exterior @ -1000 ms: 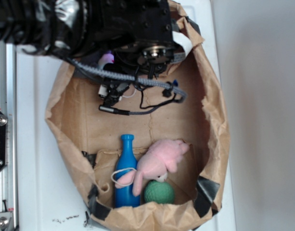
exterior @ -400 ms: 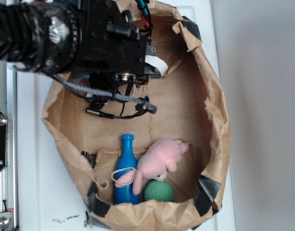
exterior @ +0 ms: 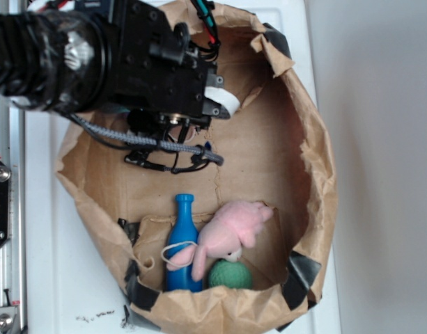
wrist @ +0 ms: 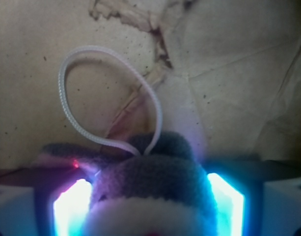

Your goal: Grab the gray animal.

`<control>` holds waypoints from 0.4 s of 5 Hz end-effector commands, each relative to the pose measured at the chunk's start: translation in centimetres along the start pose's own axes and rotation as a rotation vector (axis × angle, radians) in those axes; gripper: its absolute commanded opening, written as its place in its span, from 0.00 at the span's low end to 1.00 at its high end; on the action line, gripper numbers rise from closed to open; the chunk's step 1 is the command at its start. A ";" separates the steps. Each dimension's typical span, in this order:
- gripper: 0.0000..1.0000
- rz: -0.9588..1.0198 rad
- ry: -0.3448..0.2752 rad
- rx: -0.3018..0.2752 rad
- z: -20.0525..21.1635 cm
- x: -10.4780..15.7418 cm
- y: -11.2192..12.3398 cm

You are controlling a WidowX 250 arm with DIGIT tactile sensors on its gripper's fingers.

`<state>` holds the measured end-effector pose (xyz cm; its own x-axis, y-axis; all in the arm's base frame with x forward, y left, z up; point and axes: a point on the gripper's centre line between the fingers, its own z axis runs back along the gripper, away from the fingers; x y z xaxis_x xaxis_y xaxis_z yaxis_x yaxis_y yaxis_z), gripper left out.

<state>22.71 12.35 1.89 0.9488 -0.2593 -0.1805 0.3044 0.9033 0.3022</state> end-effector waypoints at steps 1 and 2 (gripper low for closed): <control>0.00 0.042 -0.052 -0.053 3.7 -0.8 1.0; 0.00 0.045 -0.123 -0.073 8.7 -1.1 0.9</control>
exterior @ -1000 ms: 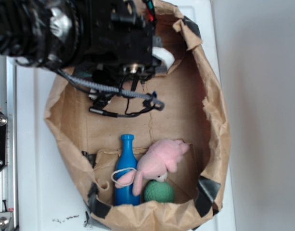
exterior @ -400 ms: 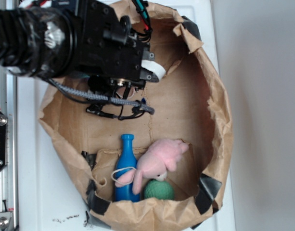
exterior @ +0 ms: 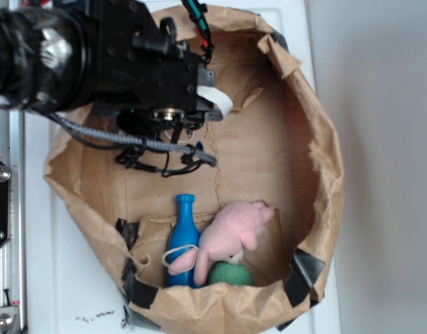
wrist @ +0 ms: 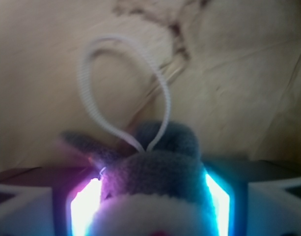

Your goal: Grab the gray animal.

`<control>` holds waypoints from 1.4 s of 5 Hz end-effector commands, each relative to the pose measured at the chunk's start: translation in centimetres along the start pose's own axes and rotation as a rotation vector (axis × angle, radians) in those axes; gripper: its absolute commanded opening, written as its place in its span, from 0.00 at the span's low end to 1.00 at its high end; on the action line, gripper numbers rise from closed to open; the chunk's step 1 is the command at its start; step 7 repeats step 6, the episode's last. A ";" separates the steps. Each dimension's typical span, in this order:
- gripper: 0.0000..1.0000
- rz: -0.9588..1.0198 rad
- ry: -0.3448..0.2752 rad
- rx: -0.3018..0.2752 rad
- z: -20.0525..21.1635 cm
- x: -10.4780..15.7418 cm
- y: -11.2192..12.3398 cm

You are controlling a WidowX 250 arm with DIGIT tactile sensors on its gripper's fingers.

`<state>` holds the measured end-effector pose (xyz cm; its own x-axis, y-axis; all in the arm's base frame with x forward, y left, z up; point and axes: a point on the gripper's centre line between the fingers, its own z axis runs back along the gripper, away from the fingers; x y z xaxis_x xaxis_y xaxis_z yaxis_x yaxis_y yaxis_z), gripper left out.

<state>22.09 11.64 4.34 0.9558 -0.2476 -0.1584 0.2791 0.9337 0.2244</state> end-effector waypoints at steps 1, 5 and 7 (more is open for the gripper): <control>0.00 0.108 -0.225 0.023 11.2 -0.2 -1.0; 0.00 0.308 -0.569 -0.298 16.1 1.3 1.4; 0.00 0.317 -0.528 -0.265 16.0 1.6 1.2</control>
